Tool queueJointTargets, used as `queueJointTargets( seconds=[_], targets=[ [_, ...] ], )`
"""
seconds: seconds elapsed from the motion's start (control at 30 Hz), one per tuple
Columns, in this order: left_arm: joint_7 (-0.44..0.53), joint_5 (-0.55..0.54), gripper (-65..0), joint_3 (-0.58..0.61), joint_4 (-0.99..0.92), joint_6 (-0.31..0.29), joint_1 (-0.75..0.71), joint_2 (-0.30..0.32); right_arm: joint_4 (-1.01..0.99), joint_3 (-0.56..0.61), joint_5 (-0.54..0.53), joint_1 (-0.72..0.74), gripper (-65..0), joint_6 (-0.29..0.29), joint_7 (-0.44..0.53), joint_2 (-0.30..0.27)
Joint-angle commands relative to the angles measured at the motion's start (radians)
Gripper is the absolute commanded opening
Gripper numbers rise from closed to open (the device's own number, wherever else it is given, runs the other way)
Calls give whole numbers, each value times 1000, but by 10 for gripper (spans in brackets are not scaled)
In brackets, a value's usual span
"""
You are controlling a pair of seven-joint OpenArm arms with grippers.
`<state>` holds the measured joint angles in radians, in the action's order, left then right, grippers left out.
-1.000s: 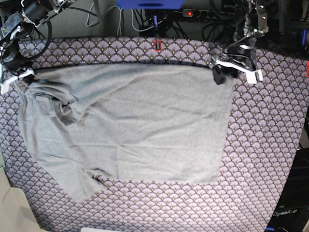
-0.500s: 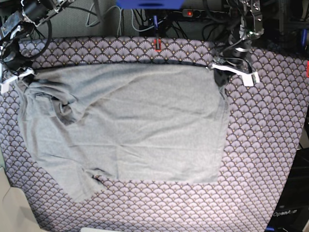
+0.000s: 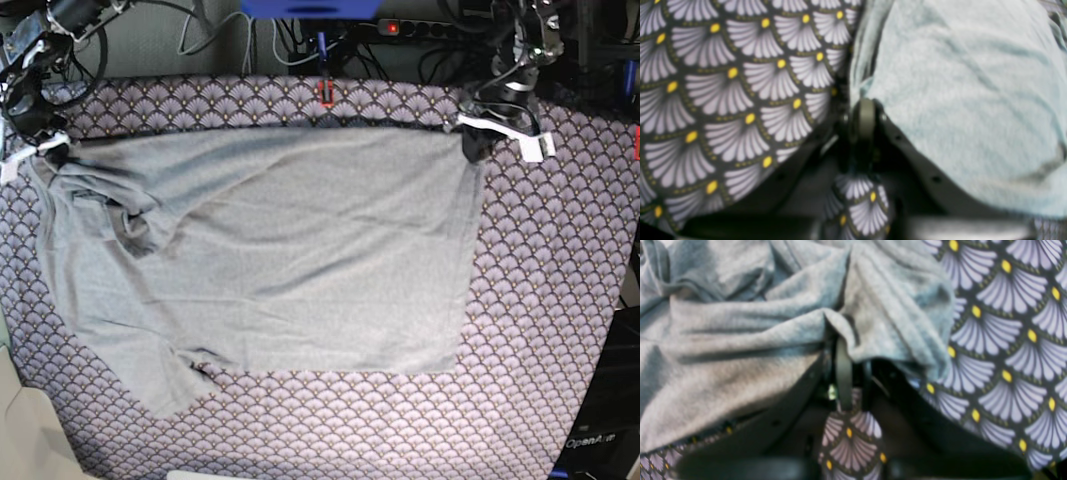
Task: Fold the T-shirt properly
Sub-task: 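Pull the held collar edge apart with both grippers to stretch the shirt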
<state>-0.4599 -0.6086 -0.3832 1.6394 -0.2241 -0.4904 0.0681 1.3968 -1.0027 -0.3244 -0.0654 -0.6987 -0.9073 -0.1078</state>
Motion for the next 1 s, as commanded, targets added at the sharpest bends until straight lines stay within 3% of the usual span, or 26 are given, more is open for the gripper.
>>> queueJointTargets(
  seconds=[0.0,0.2,0.47,0.6,0.97],
  targets=[
    [-3,-6,-650,-30,20,-14,-3,3,9,-5,29,-14,-650,1,-25,-13],
    [-83,-6,-650,-125,20,-82,25,0,9,-5,29,-57,-650,1,34,-10],
    [-142,-6,-650,-204,40,-117,42,2,9,-9,28,-113,-650,1,90,-7],
    [-191,-6,-650,-253,69,-162,45,2,9,-5,-68,-176,-650,1,116,-11],
    [-202,0,-650,-279,57,-168,32,3,9,-5,-100,-254,-650,1,150,-10]
  ],
)
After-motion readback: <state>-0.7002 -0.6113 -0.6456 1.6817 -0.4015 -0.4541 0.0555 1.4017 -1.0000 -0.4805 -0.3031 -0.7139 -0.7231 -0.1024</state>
